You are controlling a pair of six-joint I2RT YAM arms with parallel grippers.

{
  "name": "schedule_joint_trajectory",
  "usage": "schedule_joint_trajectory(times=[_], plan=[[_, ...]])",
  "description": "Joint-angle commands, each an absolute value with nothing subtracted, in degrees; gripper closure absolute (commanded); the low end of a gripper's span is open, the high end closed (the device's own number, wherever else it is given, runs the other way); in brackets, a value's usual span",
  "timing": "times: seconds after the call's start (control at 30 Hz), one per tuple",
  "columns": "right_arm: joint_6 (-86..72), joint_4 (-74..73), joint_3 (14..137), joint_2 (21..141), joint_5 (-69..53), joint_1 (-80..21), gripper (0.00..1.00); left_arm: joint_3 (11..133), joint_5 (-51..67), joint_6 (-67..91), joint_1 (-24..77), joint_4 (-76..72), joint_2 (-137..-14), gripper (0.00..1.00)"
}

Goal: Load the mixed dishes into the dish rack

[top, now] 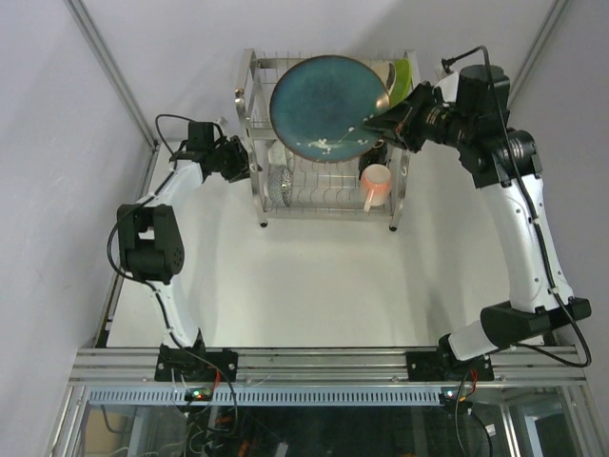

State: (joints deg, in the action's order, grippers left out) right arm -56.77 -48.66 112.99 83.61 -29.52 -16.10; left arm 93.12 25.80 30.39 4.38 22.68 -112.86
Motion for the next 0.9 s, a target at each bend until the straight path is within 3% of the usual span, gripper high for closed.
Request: schedule_joint_trajectory(times=[0.0, 0.67, 0.87], plan=[[-58.85, -40.48, 122.5, 85.4, -32.07, -13.69, 1.0, 88.21, 29.45, 29.62, 6.53, 20.84, -107.62, 0.54], [-57.16, -30.08, 129.07, 93.33, -22.47, -12.83, 1.0, 75.69, 28.16, 32.73, 12.95, 18.47, -96.57, 0.55], [-52.84, -26.31, 125.63, 92.84, -17.16, -13.14, 1.0, 71.95, 21.21, 33.07, 13.61, 21.84, -91.04, 0.55]])
